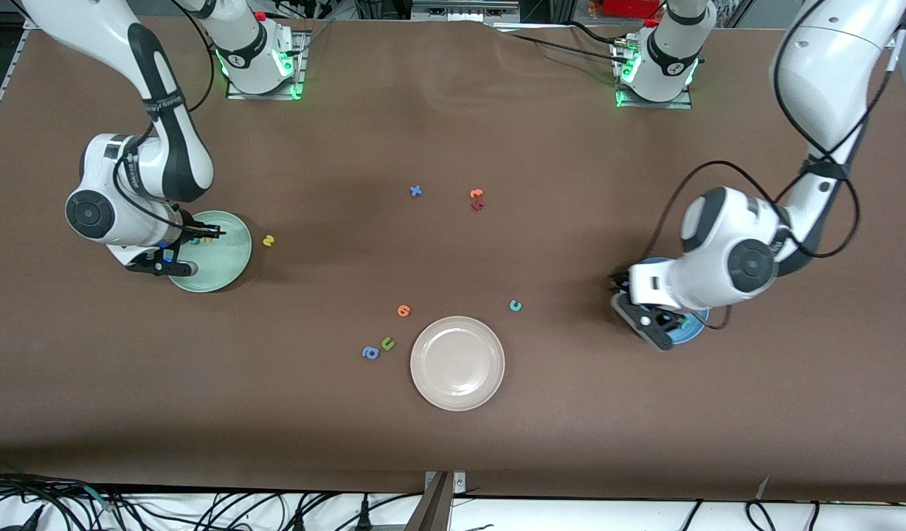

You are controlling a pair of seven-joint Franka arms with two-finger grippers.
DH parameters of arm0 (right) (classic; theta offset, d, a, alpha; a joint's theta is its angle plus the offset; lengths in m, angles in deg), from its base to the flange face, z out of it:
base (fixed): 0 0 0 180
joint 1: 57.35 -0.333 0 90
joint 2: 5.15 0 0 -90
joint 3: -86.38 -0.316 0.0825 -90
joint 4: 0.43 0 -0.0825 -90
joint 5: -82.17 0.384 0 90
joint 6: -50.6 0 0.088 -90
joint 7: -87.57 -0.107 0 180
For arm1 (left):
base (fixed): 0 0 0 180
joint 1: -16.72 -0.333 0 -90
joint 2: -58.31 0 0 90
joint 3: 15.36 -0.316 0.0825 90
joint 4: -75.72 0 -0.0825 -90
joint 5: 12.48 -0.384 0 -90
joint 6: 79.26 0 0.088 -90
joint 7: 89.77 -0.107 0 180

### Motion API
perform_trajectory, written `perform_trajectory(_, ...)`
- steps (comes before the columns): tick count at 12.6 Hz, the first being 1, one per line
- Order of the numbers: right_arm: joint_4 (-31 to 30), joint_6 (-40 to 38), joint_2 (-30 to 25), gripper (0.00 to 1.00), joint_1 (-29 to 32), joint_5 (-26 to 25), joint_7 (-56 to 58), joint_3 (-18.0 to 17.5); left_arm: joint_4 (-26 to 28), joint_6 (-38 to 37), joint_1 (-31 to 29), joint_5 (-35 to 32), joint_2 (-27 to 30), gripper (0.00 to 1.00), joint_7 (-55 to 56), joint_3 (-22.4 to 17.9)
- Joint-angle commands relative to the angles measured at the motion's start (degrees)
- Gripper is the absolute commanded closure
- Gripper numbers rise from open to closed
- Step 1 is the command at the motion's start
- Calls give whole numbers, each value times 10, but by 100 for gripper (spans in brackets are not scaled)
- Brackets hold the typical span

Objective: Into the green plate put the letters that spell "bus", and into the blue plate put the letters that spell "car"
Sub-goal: 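Open the right gripper over green plate while the left gripper drops teal r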

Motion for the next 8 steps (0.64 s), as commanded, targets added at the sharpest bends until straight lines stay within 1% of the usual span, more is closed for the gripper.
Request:
perform_trajectory(1,-1,11,7,16,6,0,18,0,-5,-7,69,5,2,0,138,-4)
perform_trajectory(2,0,7,2,2,6,1,16,0,-22,-7,101,5,-11,0,182,-8)
perform_trajectory(4,3,-5,-17,2,-2,5,-18,-5,-64,-6,150,5,-44,0,245,-25)
perform_trajectory(5,5,-15,-29,2,-3,6,-59,-16,-72,8,172,5,-55,1,268,-37)
perform_trajectory(7,6,-13,-38,2,-3,5,-186,-70,-72,70,216,2,-71,3,290,-73)
perform_trajectory(8,6,-2,-33,2,-3,5,-242,-90,-72,95,228,1,-87,3,299,-85)
